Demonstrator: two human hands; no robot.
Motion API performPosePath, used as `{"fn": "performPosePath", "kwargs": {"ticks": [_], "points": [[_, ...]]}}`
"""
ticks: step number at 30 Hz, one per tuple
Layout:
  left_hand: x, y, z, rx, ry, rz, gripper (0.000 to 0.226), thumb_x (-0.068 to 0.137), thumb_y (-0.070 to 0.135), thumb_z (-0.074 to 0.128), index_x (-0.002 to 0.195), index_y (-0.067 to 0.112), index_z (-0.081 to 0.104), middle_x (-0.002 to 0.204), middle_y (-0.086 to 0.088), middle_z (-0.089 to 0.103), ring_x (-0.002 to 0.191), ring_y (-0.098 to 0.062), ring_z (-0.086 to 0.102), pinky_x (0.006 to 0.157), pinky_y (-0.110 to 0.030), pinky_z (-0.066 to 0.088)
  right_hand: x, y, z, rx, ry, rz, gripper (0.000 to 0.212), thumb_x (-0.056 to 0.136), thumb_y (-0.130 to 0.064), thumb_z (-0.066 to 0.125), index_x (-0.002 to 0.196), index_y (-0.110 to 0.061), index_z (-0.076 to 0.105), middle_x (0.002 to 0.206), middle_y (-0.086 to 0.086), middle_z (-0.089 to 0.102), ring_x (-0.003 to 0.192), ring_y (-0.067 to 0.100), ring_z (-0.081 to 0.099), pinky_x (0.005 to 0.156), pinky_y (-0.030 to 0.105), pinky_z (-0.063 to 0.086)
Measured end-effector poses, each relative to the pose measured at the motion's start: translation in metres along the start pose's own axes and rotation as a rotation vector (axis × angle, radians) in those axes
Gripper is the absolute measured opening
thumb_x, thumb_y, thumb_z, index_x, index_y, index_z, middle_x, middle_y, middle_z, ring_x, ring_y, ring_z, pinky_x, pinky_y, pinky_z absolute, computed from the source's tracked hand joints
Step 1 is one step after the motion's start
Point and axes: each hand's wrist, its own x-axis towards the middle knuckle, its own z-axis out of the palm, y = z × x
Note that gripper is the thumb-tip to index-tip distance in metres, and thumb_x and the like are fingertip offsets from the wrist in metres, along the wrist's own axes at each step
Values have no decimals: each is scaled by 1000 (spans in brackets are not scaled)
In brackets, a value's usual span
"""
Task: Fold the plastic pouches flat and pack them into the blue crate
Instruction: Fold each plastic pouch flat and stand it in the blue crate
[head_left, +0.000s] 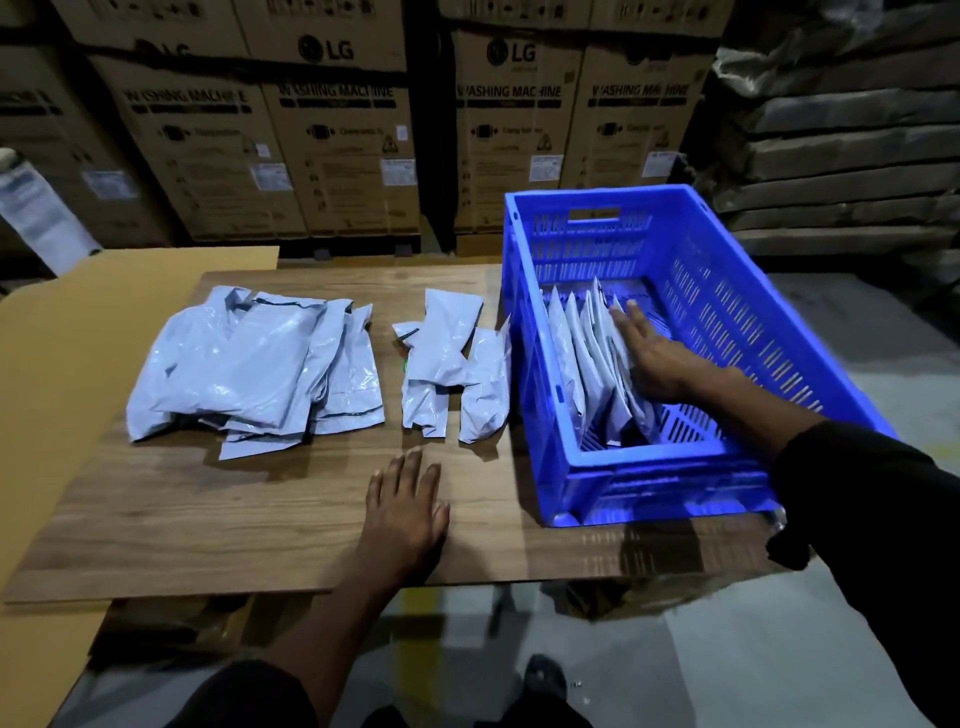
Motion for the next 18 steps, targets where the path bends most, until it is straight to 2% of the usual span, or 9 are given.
{"fn": "performPosePath", "kwargs": {"ticks": [1,2,4,5,6,9,13,15,18], "points": [[1,0,0,-4,-14,-8,56,88,45,45,135,18,57,151,-14,49,136,-36,46,109,-56,32,-1,-1,-1,44,34,-5,94,92,-6,52,157,-13,-15,163,21,-19,122,54,51,92,47,47],[1,-1,0,-6,-25,-13,56,87,46,45,134,19,56,150,-14,50,135,-35,48,108,-55,29,1,-2,0,78,65,-14,90,96,-11,51,156,-9,-16,163,26,-13,127,55,46,98,50,44],[3,-1,0,-5,-45,-11,56,85,47,46,133,19,58,148,-14,52,133,-35,51,108,-52,25,-1,-4,-2,159,99,4,80,102,-21,48,156,1,-7,153,38,25,127,53,47,102,50,42],[3,-3,1,-2,-51,-7,57,85,47,45,132,19,59,148,-13,53,132,-35,51,108,-52,25,-2,-4,-2,189,100,33,76,103,-27,46,156,2,-1,140,41,43,121,53,52,98,50,44],[3,-4,1,-1,-52,-2,57,85,48,45,131,19,60,147,-13,54,133,-34,50,108,-52,27,-3,-4,0,195,108,54,73,104,-32,44,156,1,5,128,40,53,116,52,55,95,51,45],[3,-5,-3,-1,-82,15,57,84,49,44,129,19,65,144,-12,57,130,-33,55,103,-56,46,-7,-6,-1,203,116,85,65,104,-40,43,150,-1,20,117,34,63,112,50,58,91,52,47],[3,-15,-6,-6,-107,61,55,87,49,44,129,19,61,142,-13,58,126,-35,59,96,-58,50,-11,-9,-7,165,162,82,53,104,-36,44,137,4,37,109,33,65,104,52,60,84,52,48],[0,-23,-7,-12,-78,98,52,89,47,44,129,18,59,142,-14,58,126,-35,59,99,-52,50,-13,-16,-17,130,300,135,46,102,-36,45,126,3,43,105,37,63,97,54,60,80,54,50],[-7,-39,-10,-12,-10,105,50,90,42,44,128,15,62,141,-13,58,128,-32,52,103,-44,38,-13,-53,-49,162,656,143,38,99,-32,48,123,-2,51,106,31,65,93,50,62,77,52,52]]}}
